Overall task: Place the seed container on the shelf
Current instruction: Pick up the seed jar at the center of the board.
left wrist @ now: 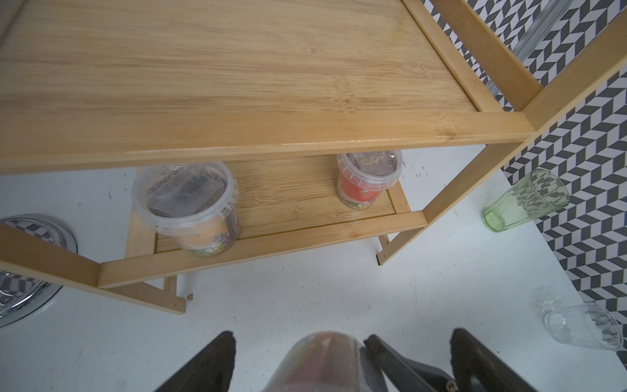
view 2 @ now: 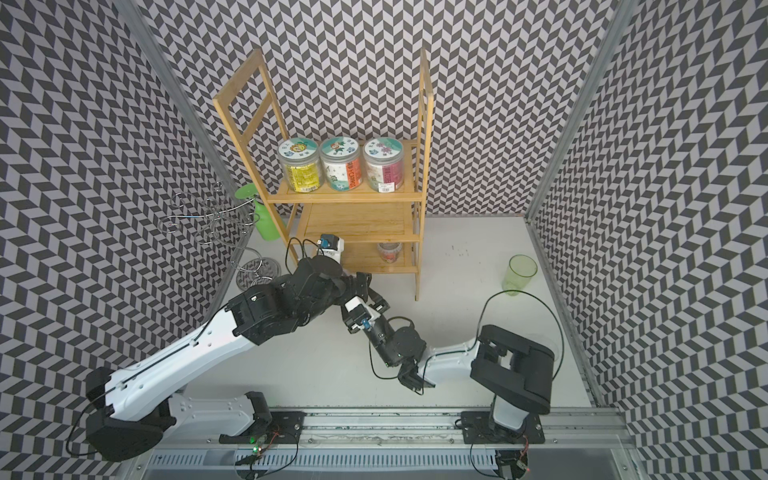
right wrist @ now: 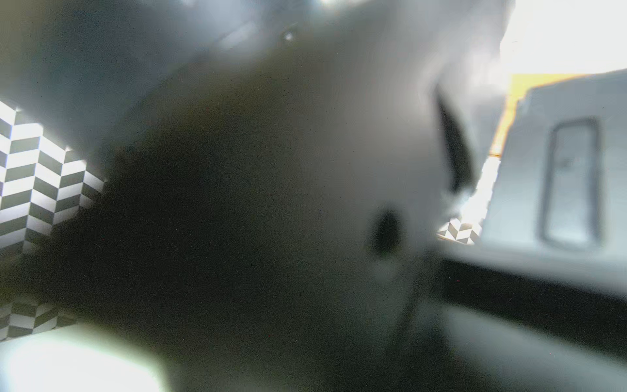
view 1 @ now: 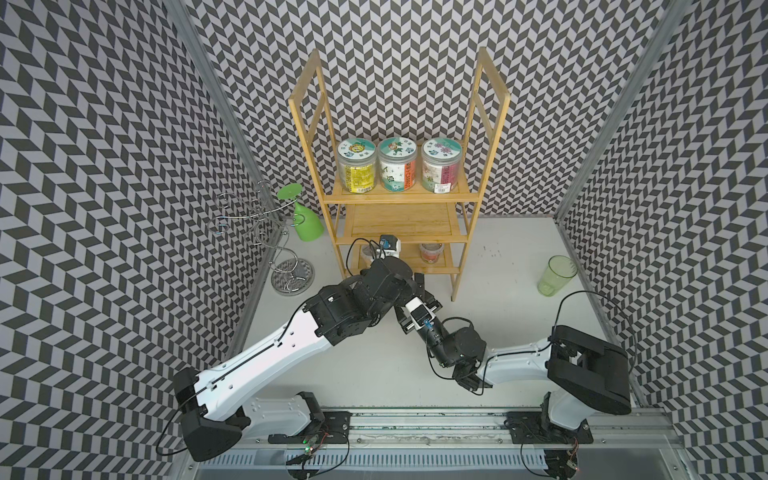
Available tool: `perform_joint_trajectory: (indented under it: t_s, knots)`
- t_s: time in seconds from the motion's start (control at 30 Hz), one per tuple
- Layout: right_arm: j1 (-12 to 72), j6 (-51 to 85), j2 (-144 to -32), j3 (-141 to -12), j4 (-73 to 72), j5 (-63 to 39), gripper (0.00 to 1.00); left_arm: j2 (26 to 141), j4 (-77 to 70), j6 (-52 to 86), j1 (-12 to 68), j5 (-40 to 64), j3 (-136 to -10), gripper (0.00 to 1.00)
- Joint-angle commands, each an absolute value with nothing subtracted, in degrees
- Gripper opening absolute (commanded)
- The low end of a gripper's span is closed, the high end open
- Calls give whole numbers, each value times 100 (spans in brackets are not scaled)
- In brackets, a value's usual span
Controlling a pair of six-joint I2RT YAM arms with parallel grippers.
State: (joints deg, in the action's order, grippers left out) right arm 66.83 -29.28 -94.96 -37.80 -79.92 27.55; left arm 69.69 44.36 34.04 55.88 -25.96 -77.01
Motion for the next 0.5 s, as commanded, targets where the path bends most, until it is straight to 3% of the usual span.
perform_joint_trajectory:
  t_s: [0.0,0.47]
  knots:
    - [6610,-2629,-9392,-3605,-7927,3021,54,6566,4289,3367,5710,-2491,-7883,100]
    - [6618,-2371,-9295,-3421,-7794,3190,53,6387,4069,3390,5696,-2378,-7885,100]
